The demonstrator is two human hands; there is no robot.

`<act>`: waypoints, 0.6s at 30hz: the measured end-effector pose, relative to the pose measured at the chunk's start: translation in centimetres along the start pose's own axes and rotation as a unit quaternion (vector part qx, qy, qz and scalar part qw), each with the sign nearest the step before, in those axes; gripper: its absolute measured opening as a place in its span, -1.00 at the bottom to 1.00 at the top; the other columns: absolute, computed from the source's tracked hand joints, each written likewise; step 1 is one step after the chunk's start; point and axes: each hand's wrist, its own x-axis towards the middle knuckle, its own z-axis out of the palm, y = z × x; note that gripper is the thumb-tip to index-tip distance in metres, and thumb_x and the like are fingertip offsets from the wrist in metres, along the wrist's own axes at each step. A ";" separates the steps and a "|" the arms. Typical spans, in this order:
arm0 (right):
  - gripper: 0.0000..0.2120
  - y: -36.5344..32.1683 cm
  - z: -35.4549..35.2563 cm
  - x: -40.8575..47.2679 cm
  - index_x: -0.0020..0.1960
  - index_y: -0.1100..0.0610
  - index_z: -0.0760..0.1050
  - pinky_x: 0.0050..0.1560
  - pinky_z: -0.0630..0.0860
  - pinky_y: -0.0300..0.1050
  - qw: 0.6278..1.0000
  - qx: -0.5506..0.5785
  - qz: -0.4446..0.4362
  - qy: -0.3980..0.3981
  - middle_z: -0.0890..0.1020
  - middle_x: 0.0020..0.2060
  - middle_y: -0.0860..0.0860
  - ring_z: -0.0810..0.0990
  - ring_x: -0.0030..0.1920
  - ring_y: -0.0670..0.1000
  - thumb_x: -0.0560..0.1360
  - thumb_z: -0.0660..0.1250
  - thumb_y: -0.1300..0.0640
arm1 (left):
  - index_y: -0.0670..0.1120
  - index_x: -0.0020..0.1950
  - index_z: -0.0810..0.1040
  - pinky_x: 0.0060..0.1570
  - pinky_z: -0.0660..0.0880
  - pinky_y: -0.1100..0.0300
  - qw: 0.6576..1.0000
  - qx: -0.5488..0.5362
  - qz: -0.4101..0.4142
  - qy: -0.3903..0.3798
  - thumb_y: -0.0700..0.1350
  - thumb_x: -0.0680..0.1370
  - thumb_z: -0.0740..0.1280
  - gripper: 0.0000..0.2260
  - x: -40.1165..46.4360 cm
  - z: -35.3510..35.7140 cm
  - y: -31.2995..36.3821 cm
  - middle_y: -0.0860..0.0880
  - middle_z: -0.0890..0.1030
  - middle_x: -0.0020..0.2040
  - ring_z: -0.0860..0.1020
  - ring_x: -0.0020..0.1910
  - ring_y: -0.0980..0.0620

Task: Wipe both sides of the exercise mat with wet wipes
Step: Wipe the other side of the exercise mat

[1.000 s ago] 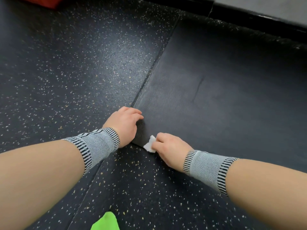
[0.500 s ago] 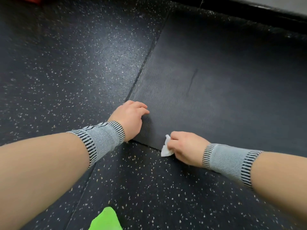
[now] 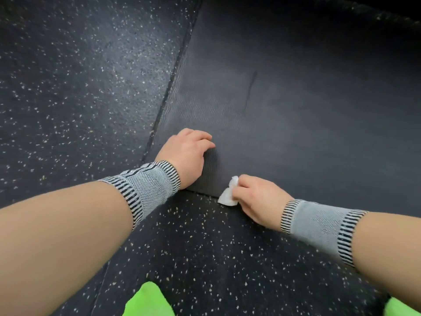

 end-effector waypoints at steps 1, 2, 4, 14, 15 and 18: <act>-0.91 1.2 -0.3 -2.3 -0.09 0.11 0.46 -0.27 0.40 -0.10 0.999 -0.008 0.042 -0.027 0.45 -0.14 0.06 0.43 -0.25 0.07 0.42 0.26 0.25 | 0.02 0.43 0.45 0.38 0.30 0.01 1.000 -0.008 0.016 -0.006 -0.20 0.61 0.14 -0.60 0.3 0.1 1.0 0.10 0.37 0.46 0.29 0.41 -0.01; -0.90 2.3 -0.6 -4.5 -0.05 0.10 0.47 -0.22 0.42 -0.11 0.994 -0.024 0.096 -0.055 0.45 -0.10 0.04 0.47 -0.20 0.09 0.45 0.24 0.23 | 0.03 0.44 0.44 0.38 0.30 0.02 0.999 -0.014 0.031 -0.012 -0.20 0.61 0.14 -0.60 0.7 0.3 2.0 0.10 0.36 0.47 0.28 0.42 0.00; -0.90 3.1 -1.3 -7.4 -0.04 0.11 0.49 -0.19 0.40 -0.14 0.981 -0.049 0.178 -0.061 0.47 -0.09 0.03 0.54 -0.15 0.11 0.45 0.27 0.21 | 0.04 0.45 0.42 0.38 0.30 0.05 0.999 -0.016 0.043 -0.027 -0.18 0.62 0.13 -0.60 0.9 0.5 3.3 0.12 0.34 0.48 0.27 0.43 0.02; -0.80 0.2 -0.8 -0.4 0.18 0.12 0.42 -0.01 0.37 -0.14 0.995 -0.016 0.076 0.056 0.41 0.08 0.06 0.44 0.04 0.08 0.57 0.16 0.18 | 0.07 0.50 0.33 0.42 0.26 0.06 0.985 0.113 0.081 -0.097 -0.13 0.64 0.12 -0.58 1.9 0.0 4.4 0.13 0.26 0.52 0.22 0.46 0.04; -0.82 1.4 -0.8 -2.1 0.14 0.11 0.41 0.00 0.41 -0.12 0.996 -0.032 0.072 0.029 0.40 0.07 0.05 0.44 0.03 0.08 0.56 0.15 0.18 | 0.06 0.50 0.32 0.42 0.26 0.06 0.982 0.127 0.091 -0.106 -0.14 0.64 0.12 -0.58 1.7 -0.1 4.7 0.13 0.25 0.52 0.22 0.45 0.03; -0.85 6.0 -1.3 -9.3 0.08 0.08 0.39 -0.04 0.44 -0.09 0.985 -0.082 0.147 -0.047 0.37 -0.01 0.02 0.42 -0.10 0.07 0.55 0.11 0.19 | 0.07 0.51 0.30 0.39 0.28 0.10 0.976 0.129 0.126 -0.125 -0.15 0.64 0.12 -0.57 1.2 0.3 7.1 0.13 0.24 0.52 0.23 0.45 0.03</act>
